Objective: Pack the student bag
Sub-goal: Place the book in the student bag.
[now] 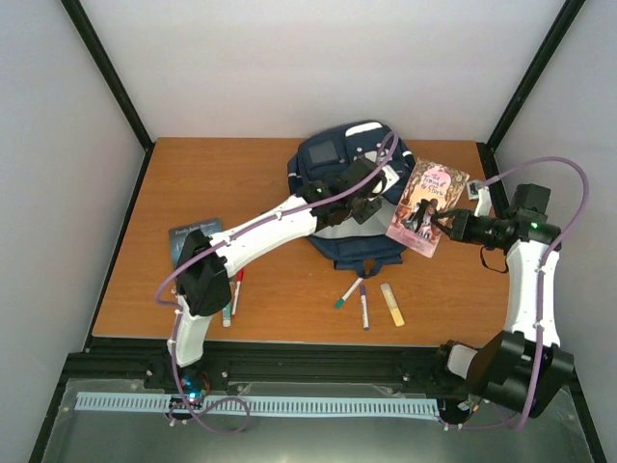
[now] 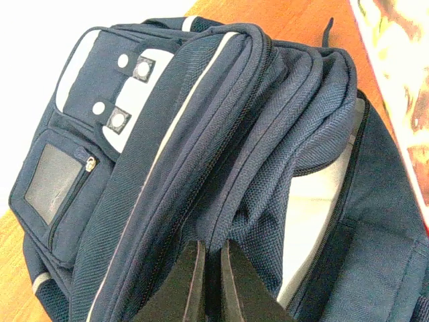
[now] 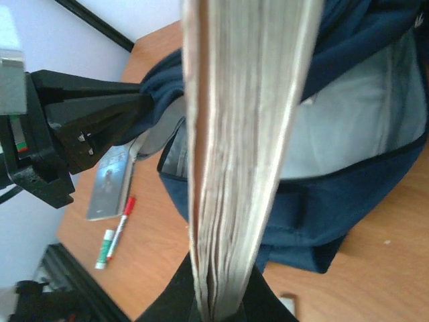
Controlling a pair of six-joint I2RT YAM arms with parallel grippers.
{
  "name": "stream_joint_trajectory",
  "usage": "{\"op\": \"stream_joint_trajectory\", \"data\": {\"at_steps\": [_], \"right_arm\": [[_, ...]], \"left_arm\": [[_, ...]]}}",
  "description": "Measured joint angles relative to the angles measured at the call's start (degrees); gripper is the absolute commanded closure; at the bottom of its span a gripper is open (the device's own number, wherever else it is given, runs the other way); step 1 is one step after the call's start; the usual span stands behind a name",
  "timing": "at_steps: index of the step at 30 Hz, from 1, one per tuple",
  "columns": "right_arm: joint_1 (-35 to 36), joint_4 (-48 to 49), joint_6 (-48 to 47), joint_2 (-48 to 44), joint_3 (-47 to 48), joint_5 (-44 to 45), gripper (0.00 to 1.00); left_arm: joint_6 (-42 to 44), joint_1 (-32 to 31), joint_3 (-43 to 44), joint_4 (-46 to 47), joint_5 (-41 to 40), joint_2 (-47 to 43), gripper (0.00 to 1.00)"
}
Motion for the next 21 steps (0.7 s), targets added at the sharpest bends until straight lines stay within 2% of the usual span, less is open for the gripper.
{"op": "stream_joint_trajectory", "data": {"at_steps": [8,12,17,21], "right_arm": [[0.83,-9.05,1.86,8.26,0.74,-6.1,0.97],[1.51,-10.25,2.84,9.2,-0.92,-7.37,0.97],[2.58,-9.44,5.27,9.55,-7.3,-8.74,0.97],[5.7,-9.44,7.1,9.68,-10.27,-8.5,0.97]], "left_arm": [[-3.87,0.28,1.31,-1.62,-1.73,-0.09,0.99],[-6.56,0.79,1.44,-1.86,-2.05,-0.09,0.99],[-9.09,1.11,1.44,-2.12,-1.92,-0.09,0.99],[-10.75,1.14,1.38,-1.6,-1.31,-0.09,0.99]]}}
